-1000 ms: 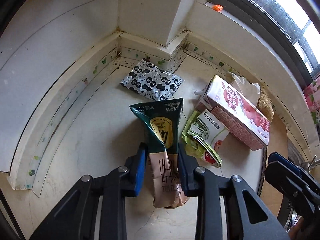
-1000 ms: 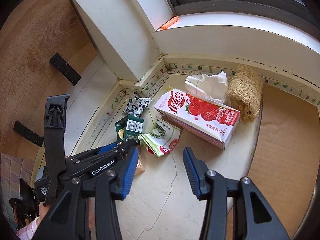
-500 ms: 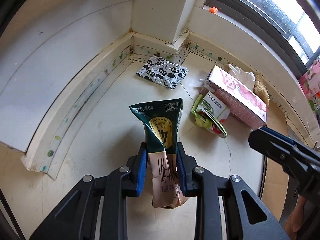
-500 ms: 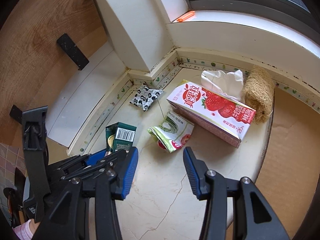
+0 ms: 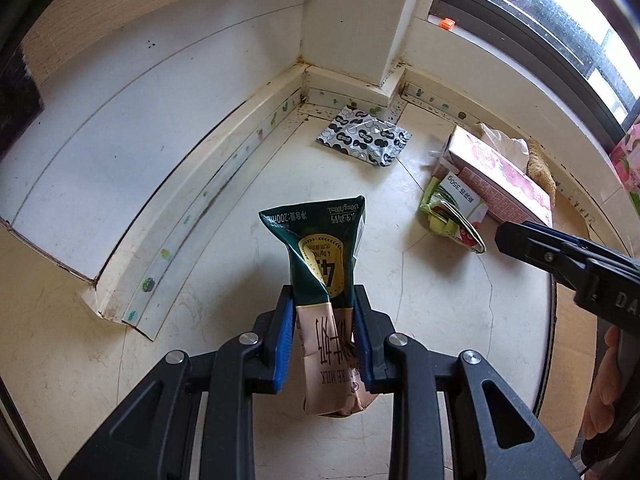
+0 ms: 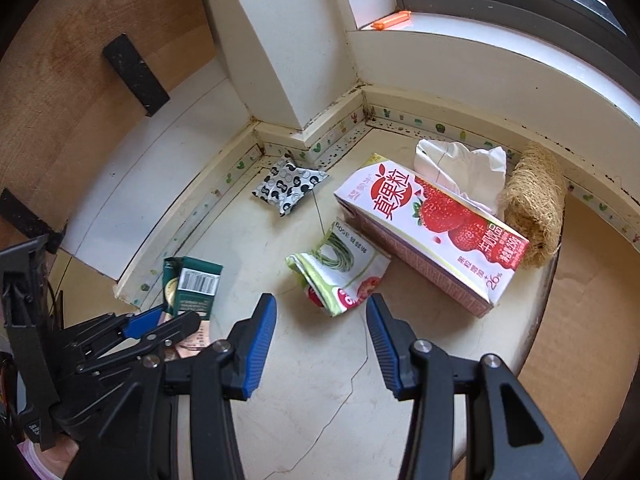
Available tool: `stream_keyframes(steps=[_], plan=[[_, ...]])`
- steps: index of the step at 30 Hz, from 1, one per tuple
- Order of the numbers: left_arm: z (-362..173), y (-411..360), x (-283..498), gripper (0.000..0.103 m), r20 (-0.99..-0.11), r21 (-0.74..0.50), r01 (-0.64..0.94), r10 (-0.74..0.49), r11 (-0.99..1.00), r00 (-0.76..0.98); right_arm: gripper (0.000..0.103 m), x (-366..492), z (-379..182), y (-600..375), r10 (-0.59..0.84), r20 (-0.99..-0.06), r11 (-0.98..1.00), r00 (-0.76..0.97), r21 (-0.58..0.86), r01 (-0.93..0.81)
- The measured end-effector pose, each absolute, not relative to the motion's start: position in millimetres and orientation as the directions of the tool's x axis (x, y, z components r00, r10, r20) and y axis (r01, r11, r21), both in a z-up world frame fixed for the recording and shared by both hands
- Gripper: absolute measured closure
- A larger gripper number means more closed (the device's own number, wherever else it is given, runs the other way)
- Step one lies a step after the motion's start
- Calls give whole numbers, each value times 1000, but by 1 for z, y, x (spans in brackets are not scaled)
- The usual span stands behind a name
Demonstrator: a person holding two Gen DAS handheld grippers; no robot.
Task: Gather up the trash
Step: 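Grasp the green-and-beige snack packet with left tool while right tool grasps green-and-white packet, then carry the snack packet and green-and-white packet down over the floor bin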
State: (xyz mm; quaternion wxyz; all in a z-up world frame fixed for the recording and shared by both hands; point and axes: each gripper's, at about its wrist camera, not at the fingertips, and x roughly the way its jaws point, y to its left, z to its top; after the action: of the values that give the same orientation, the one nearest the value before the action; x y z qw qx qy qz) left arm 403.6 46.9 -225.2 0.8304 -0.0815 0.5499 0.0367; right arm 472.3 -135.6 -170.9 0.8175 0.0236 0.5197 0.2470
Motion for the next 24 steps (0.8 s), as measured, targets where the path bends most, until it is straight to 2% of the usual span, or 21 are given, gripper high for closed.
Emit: stream_keyframes(steps=[5,12,13,14,19,24], plan=[[-225,46,404,78,-917,-86,-139,-24,987,398,56,478,-179,-120,419,-842,874,339,273,-402],[-226,45,405,78,-918,-91,-129,-33,987,396,57,480,-197,-83,307,-884,885,354,128,-448],[-226,45,404,78,-918,-91,-125,-35,988,394,71,480,-200,-82,298,-886,886,356,119,-448],[-226,45,404,78,-918,-89,-122,-34,989,394,79,481,-204,-80,291,-890,888,350,116,-445],[-222,44,399,78,-917,-92,-106,-42,990,397,89,478,-202,-89,315,-876,898,364,151,-413],[-210,41,386,78,-915,-105,-85,-63,991,400,93,453,-188,-109,332,-874,907,354,192,-375]])
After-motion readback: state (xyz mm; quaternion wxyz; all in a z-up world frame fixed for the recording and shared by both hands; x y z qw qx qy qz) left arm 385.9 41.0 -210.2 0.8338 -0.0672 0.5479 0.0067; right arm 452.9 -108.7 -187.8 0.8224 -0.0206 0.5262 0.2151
